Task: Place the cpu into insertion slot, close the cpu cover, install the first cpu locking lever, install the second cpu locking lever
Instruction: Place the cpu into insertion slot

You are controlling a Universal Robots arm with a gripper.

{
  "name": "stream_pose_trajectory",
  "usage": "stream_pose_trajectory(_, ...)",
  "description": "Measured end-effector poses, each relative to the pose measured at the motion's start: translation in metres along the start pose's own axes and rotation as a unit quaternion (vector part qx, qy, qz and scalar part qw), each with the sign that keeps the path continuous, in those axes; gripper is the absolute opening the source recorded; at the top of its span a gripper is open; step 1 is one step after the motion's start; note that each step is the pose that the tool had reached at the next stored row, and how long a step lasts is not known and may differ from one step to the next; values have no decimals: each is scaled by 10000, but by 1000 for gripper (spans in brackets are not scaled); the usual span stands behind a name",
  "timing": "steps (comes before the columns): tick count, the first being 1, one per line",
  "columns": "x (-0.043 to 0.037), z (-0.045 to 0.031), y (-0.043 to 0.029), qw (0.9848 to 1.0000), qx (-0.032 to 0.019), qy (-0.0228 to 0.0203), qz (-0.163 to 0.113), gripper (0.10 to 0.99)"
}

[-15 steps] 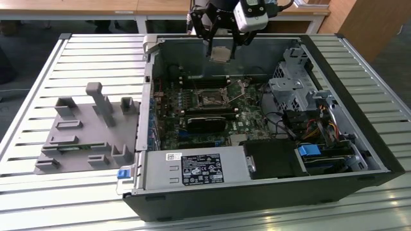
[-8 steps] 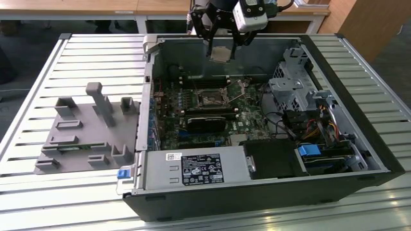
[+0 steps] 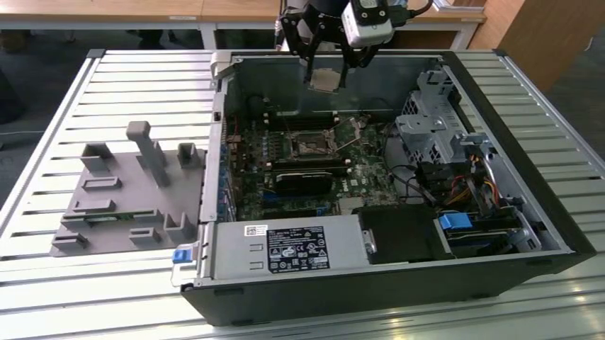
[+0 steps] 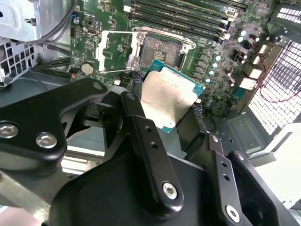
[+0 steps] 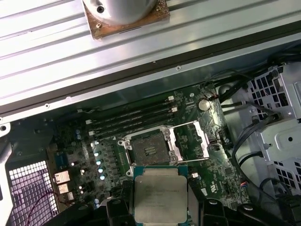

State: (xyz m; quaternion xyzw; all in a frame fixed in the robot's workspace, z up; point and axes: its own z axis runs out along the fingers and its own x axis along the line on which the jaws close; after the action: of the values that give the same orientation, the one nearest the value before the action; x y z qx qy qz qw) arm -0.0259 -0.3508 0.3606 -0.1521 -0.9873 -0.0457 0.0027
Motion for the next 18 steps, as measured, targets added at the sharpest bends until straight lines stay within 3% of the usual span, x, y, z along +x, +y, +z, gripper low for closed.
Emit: stream_pose_trajectory(18, 0, 0, 0, 9998, -4, -20, 220, 541)
